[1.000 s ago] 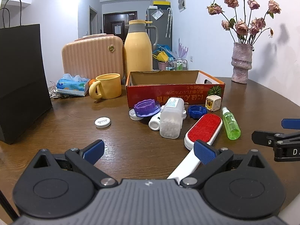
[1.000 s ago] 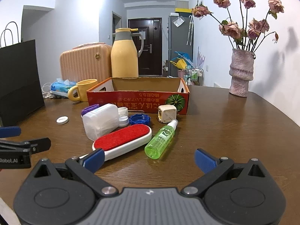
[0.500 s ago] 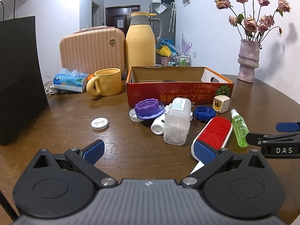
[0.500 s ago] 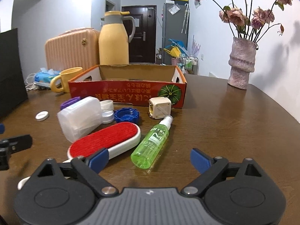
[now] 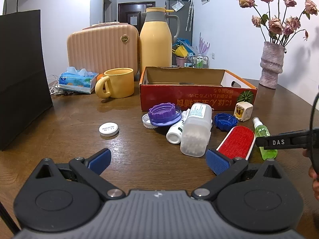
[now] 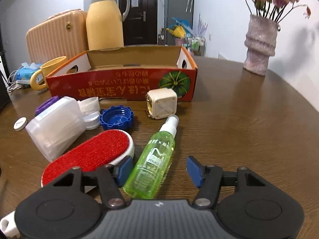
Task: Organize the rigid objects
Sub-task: 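Grasp the green spray bottle with the right tool while the left tool approaches the red lint brush, then grasp the red-and-white lint brush with the left tool while the right tool holds the spray bottle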
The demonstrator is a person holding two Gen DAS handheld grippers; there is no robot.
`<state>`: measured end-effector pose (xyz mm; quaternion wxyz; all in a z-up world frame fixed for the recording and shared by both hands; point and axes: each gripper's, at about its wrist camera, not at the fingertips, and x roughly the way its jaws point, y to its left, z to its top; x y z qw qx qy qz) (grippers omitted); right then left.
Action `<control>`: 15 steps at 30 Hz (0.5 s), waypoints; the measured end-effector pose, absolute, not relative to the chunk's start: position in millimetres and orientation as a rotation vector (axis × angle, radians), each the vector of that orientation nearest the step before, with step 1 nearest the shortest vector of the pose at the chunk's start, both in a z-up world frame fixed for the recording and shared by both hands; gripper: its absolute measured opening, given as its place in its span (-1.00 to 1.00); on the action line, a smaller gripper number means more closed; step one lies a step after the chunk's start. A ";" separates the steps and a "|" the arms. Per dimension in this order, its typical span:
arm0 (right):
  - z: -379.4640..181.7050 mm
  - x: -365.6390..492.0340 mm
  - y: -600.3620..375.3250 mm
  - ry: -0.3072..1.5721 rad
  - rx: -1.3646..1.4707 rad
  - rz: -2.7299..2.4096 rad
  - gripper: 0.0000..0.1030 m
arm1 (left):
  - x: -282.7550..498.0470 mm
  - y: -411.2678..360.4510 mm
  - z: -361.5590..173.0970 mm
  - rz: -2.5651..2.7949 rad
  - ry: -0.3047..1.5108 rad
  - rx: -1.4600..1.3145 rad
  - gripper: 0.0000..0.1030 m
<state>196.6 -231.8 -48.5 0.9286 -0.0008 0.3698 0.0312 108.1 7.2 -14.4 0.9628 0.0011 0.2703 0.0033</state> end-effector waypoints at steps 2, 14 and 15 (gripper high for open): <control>-51.8 199.9 -231.6 0.773 0.001 0.062 0.02 | 108.6 6.9 -14.8 0.006 0.551 0.003 1.00; -58.9 195.4 -247.2 0.735 0.055 0.077 -0.41 | 112.7 0.4 -15.0 -0.011 0.562 0.012 1.00; -59.2 194.1 -250.1 0.726 0.068 0.073 -0.41 | 113.4 -0.6 -14.8 -0.014 0.564 0.012 1.00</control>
